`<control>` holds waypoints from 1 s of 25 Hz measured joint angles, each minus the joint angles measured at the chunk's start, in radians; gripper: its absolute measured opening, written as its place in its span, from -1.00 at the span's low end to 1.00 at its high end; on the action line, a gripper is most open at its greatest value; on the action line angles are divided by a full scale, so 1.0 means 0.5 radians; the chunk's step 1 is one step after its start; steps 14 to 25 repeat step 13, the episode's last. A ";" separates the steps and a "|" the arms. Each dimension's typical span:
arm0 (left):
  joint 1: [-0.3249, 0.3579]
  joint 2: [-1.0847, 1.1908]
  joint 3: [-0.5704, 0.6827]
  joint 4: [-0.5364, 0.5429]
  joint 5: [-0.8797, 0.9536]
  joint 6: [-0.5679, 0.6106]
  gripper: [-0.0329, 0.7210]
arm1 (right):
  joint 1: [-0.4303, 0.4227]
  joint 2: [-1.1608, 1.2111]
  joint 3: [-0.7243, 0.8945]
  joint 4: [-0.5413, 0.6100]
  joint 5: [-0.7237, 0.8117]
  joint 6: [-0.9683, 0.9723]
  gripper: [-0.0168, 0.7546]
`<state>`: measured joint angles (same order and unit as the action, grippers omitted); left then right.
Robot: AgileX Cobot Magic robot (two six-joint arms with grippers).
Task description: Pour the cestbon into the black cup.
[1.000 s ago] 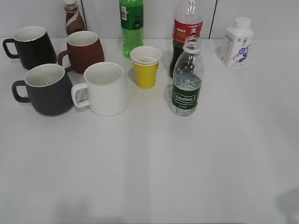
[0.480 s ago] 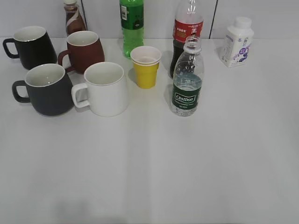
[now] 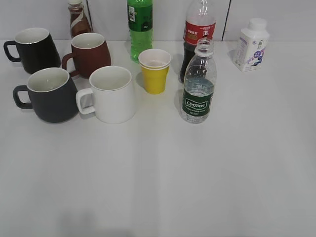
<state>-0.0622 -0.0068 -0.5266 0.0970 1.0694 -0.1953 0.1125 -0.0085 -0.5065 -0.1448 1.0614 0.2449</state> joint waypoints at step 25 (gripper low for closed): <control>0.000 0.000 0.000 0.000 0.000 0.000 -0.30 | 0.000 0.000 0.000 0.000 0.000 0.000 0.53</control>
